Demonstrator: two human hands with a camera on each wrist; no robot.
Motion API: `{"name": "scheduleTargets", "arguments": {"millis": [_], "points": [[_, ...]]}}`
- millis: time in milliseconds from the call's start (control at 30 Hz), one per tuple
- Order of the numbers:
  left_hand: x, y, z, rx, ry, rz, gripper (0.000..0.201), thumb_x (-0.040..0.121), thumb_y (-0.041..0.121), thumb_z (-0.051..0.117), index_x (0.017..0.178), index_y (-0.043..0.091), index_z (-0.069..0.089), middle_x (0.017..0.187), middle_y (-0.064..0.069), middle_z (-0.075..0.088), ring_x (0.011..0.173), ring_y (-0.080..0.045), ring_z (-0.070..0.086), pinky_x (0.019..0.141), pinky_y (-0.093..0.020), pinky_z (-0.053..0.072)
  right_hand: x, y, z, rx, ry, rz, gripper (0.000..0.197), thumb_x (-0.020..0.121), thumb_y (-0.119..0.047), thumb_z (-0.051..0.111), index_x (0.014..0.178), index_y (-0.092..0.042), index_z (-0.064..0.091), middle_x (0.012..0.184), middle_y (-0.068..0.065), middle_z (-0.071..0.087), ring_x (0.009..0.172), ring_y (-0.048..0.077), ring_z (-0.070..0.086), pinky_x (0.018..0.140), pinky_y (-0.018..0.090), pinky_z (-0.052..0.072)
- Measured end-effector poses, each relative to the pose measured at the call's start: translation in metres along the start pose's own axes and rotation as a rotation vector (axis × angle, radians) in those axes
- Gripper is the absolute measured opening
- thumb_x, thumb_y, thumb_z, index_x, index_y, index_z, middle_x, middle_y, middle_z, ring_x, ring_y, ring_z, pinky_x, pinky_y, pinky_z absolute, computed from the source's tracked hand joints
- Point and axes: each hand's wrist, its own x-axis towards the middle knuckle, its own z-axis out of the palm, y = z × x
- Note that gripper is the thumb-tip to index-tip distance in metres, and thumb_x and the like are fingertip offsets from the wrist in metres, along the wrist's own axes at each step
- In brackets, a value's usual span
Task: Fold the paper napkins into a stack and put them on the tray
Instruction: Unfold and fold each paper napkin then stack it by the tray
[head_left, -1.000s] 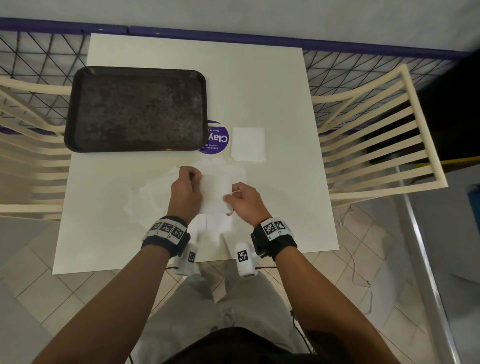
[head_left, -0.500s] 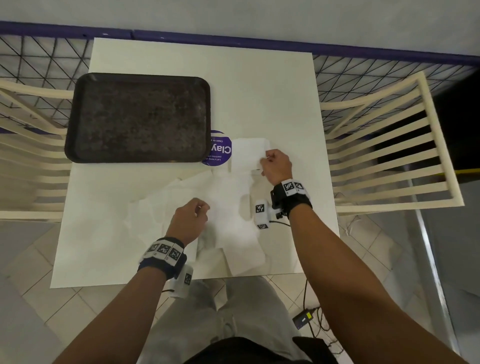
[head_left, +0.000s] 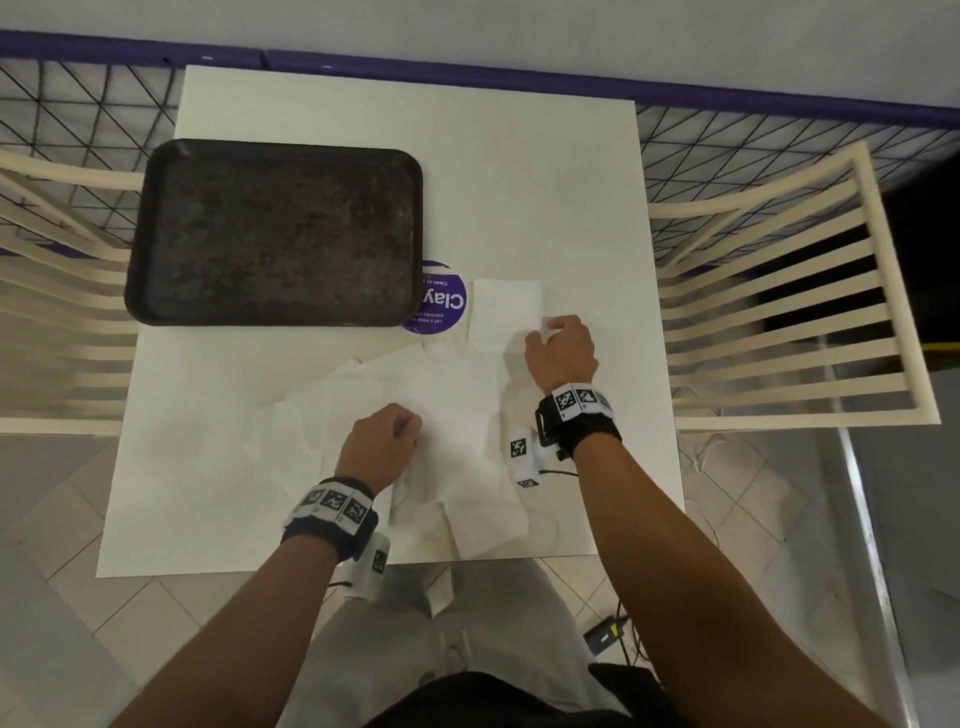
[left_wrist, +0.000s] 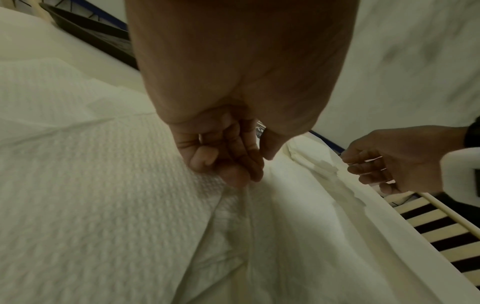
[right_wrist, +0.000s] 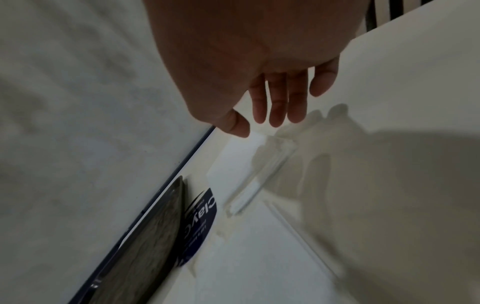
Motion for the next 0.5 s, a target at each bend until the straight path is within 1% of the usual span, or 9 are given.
{"name": "scheduleTargets", "arguments": {"millis": [67, 100, 167, 200, 267, 300, 367, 433, 500], "points": [[0.001, 0.002, 0.002, 0.035, 0.013, -0.004, 0.017, 0.099, 0.044, 0.058, 0.088, 0.032, 0.065, 0.083, 0.011, 0.073, 0.083, -0.015, 0.068, 0.086, -0.041, 0.058, -0.018, 0.007, 0.003, -0.023, -0.024, -0.022, 0.009, 0.090, -0.027, 0.059, 0.098, -0.026, 0.060, 0.108, -0.003, 0.068, 0.106, 0.023, 0.063, 0.099, 0.044, 0.047], [0.001, 0.003, 0.003, 0.049, 0.024, -0.004, 0.017, 0.098, 0.046, 0.060, 0.088, 0.032, 0.065, 0.084, 0.012, 0.072, 0.084, -0.014, 0.068, 0.086, -0.040, 0.057, -0.027, 0.012, 0.007, -0.027, -0.053, -0.036, 0.004, 0.091, -0.026, 0.058, 0.089, -0.029, 0.059, 0.101, -0.004, 0.069, 0.103, 0.023, 0.064, 0.098, 0.044, 0.050], [0.001, 0.006, 0.004, 0.067, 0.046, -0.003, 0.018, 0.096, 0.047, 0.064, 0.089, 0.031, 0.066, 0.085, 0.012, 0.070, 0.086, -0.015, 0.066, 0.083, -0.036, 0.055, -0.042, 0.024, 0.017, -0.058, -0.123, -0.046, 0.018, 0.091, -0.029, 0.056, 0.073, -0.030, 0.057, 0.087, -0.007, 0.067, 0.096, 0.024, 0.066, 0.093, 0.042, 0.053], [0.000, 0.007, 0.005, 0.071, 0.053, -0.001, 0.018, 0.095, 0.046, 0.066, 0.089, 0.029, 0.067, 0.085, 0.013, 0.069, 0.086, -0.015, 0.066, 0.082, -0.035, 0.055, -0.049, 0.030, 0.022, -0.077, -0.165, -0.039, 0.021, 0.091, -0.033, 0.058, 0.070, -0.030, 0.059, 0.083, -0.008, 0.067, 0.094, 0.023, 0.067, 0.091, 0.040, 0.054], [0.000, 0.011, 0.007, 0.070, 0.057, 0.004, 0.019, 0.095, 0.046, 0.068, 0.091, 0.027, 0.070, 0.086, 0.012, 0.069, 0.086, -0.016, 0.065, 0.081, -0.034, 0.054, -0.060, 0.041, 0.029, -0.112, -0.236, -0.031, 0.019, 0.088, -0.041, 0.063, 0.077, -0.028, 0.069, 0.085, -0.009, 0.072, 0.093, 0.020, 0.069, 0.089, 0.034, 0.055], [0.001, 0.012, 0.008, 0.067, 0.057, 0.004, 0.019, 0.094, 0.046, 0.068, 0.092, 0.027, 0.071, 0.088, 0.010, 0.070, 0.087, -0.016, 0.065, 0.081, -0.033, 0.053, -0.064, 0.045, 0.032, -0.116, -0.258, -0.027, 0.020, 0.087, -0.045, 0.065, 0.081, -0.027, 0.072, 0.089, -0.008, 0.074, 0.093, 0.019, 0.069, 0.087, 0.030, 0.054], [0.002, 0.015, 0.009, 0.058, 0.056, -0.007, 0.018, 0.094, 0.045, 0.070, 0.094, 0.027, 0.073, 0.093, 0.009, 0.072, 0.090, -0.016, 0.065, 0.082, -0.032, 0.052, -0.071, 0.050, 0.036, -0.118, -0.282, -0.006, 0.024, 0.084, -0.050, 0.069, 0.086, -0.026, 0.073, 0.094, -0.008, 0.075, 0.091, 0.016, 0.067, 0.083, 0.025, 0.049], [0.002, 0.017, 0.011, 0.039, 0.055, -0.032, 0.016, 0.093, 0.044, 0.071, 0.094, 0.028, 0.073, 0.096, 0.009, 0.073, 0.092, -0.016, 0.065, 0.082, -0.031, 0.052, -0.077, 0.050, 0.037, -0.108, -0.286, 0.002, 0.023, 0.082, -0.048, 0.073, 0.085, -0.025, 0.070, 0.092, -0.008, 0.072, 0.087, 0.013, 0.062, 0.079, 0.023, 0.045], [0.001, 0.019, 0.012, 0.018, 0.062, -0.050, 0.014, 0.093, 0.041, 0.071, 0.093, 0.028, 0.073, 0.097, 0.009, 0.073, 0.094, -0.017, 0.066, 0.084, -0.033, 0.054, -0.082, 0.048, 0.036, -0.094, -0.271, -0.005, 0.019, 0.083, -0.039, 0.076, 0.081, -0.022, 0.067, 0.085, -0.006, 0.069, 0.084, 0.015, 0.062, 0.075, 0.022, 0.042]]}}
